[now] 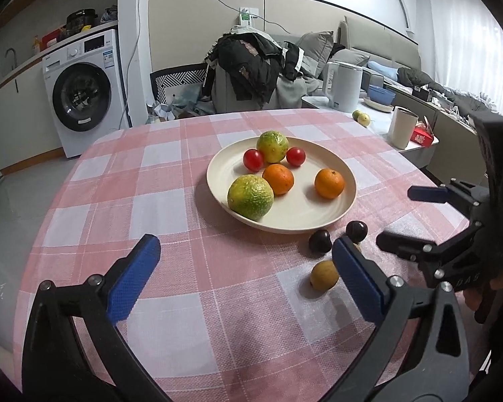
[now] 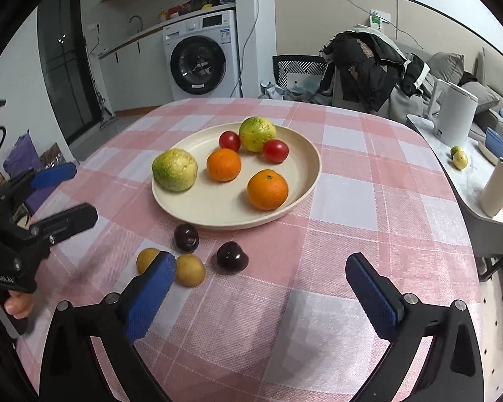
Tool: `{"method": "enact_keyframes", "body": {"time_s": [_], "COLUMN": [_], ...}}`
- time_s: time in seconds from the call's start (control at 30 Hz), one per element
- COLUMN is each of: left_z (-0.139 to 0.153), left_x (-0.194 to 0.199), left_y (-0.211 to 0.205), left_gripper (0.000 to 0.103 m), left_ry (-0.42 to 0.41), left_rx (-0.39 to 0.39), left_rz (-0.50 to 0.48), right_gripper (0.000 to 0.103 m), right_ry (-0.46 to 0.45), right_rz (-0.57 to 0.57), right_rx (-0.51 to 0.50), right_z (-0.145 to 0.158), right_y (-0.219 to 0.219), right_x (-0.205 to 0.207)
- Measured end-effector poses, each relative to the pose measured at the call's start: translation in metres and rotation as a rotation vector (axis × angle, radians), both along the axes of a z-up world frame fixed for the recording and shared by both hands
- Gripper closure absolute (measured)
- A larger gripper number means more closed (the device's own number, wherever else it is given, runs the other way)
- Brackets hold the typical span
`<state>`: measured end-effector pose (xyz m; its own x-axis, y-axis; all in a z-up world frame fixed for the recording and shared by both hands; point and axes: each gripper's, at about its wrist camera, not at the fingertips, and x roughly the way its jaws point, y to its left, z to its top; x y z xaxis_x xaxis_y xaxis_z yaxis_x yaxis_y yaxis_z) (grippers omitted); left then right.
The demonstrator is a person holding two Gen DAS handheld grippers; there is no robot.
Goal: Organize fruits
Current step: 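Move both tools back toward the small brown round fruits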
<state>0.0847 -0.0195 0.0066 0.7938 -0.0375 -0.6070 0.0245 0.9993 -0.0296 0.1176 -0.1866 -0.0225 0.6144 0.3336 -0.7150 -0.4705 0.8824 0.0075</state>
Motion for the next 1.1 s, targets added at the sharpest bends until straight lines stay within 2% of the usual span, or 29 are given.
{"method": "enact_keyframes", "body": {"time_s": [0.33,0.63,0.7,0.77,0.9,0.97,1.1], "left_z": [0.002,-0.002,-0.003,-0.003,-0.004,-0.004,-0.005], "left_x": [0.003,0.007,0.007,0.007,0.007,0.007,0.007], "left_y": [0.006,0.004,0.005,0.005,0.005,0.006,0.007], "left_gripper": [0.001,0.001,0.001,0.001,0.001,0.001,0.001], "left_ry": [0.004,0.017,0.018,0.019,0.019,0.020,0.023], "left_rx": [-0.009,-0.004,-0.003,-0.005,-0.005,-0.004,-0.004], "left_rz": [0.014,0.011,0.010,0.012,0.011,0.012,0.012], "right_gripper": [0.000,0.002,0.006,0.022,0.031,0.039,0.050], "right_ry": [0.014,0.054,0.059,0.070,0.090,0.102,0.103], "right_rz": [0.027,0.086,0.102,0.123,0.152,0.170,0.185], "right_rx": [-0.102,-0.115,-0.113,-0.108,-0.104,-0.100,-0.104], "right_z": [-0.014,-0.024,-0.025,-0.025,-0.029,-0.030,-0.031], "right_y": [0.019,0.030,0.032,0.034,0.037,0.039,0.044], "right_x": [-0.006,-0.008,-0.009,-0.011,-0.012,-0.013,-0.015]}}
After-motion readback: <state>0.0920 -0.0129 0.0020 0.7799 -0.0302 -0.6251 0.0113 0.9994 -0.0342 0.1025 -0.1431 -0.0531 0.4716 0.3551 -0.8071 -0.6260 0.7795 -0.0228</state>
